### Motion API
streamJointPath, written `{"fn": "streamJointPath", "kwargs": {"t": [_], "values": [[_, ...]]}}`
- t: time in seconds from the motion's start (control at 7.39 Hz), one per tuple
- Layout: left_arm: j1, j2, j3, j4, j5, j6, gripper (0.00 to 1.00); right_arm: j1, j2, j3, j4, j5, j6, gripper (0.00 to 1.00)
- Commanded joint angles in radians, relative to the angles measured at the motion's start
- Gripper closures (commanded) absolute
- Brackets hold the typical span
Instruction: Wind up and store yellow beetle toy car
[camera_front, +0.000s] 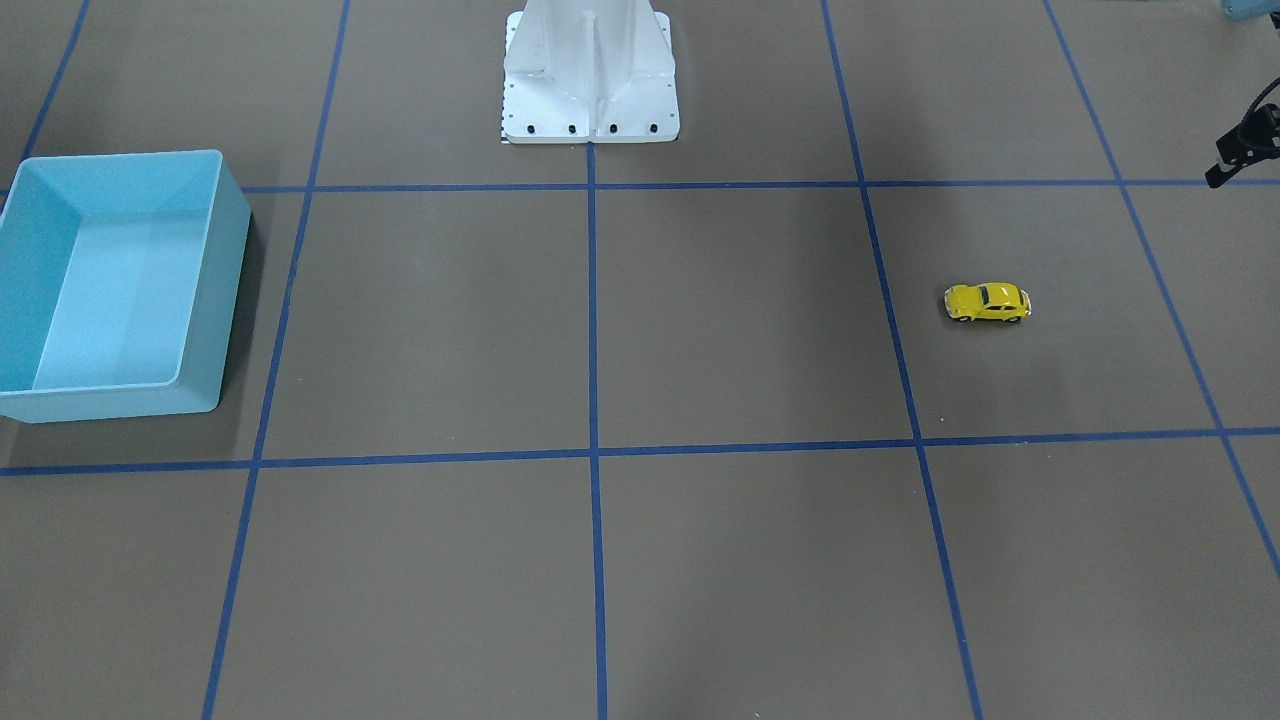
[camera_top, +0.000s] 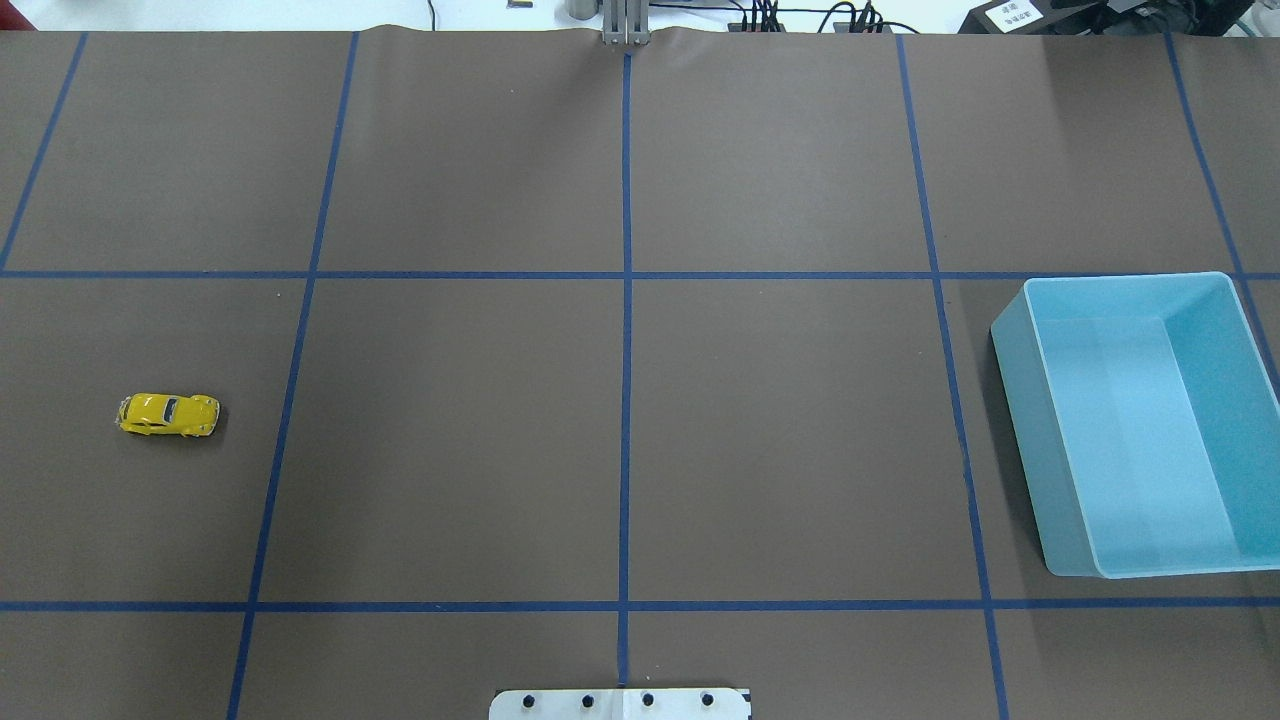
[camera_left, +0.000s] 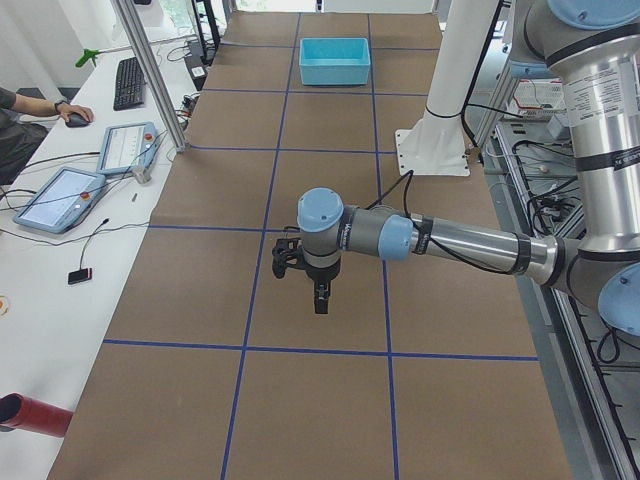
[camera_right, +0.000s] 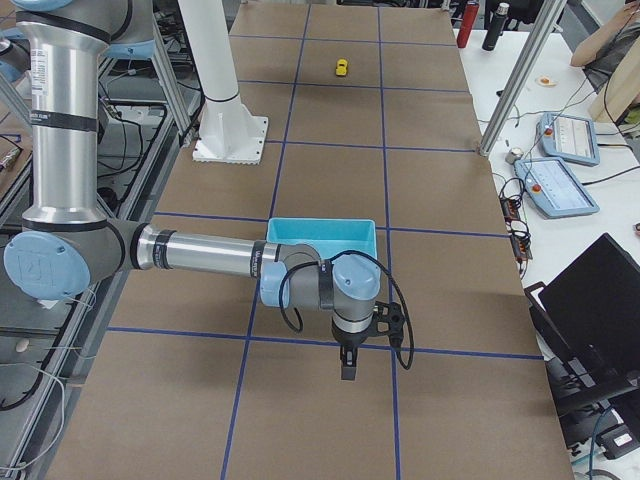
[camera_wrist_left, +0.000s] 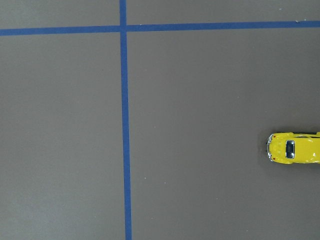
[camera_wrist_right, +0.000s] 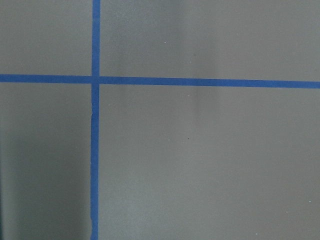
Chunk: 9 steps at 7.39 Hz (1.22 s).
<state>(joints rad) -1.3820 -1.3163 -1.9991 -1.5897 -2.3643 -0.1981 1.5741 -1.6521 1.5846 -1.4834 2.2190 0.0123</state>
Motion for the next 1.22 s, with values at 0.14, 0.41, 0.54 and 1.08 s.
{"fn": "streamJointPath", "kwargs": {"t": [0.14,0.41,0.54,1.08], "values": [[0.131,-0.003,-0.079,-0.09,-0.013,0.0,0.0,0.0,0.0,0.0,0.0,0.001,0.0,0.01],[0.3,-0.004,-0.128,-0.25,-0.01,0.0,0.0,0.0,-0.002,0.002,0.0,0.001,0.0,0.01],[0.37,-0.004,-0.132,-0.3,-0.006,0.0,0.0,0.001,0.0,0.002,0.0,0.001,0.0,0.01],[0.596,-0.075,-0.144,-0.339,0.161,0.436,0.0,0.0,0.0,0.002,0.0,0.001,0.0,0.01]]}}
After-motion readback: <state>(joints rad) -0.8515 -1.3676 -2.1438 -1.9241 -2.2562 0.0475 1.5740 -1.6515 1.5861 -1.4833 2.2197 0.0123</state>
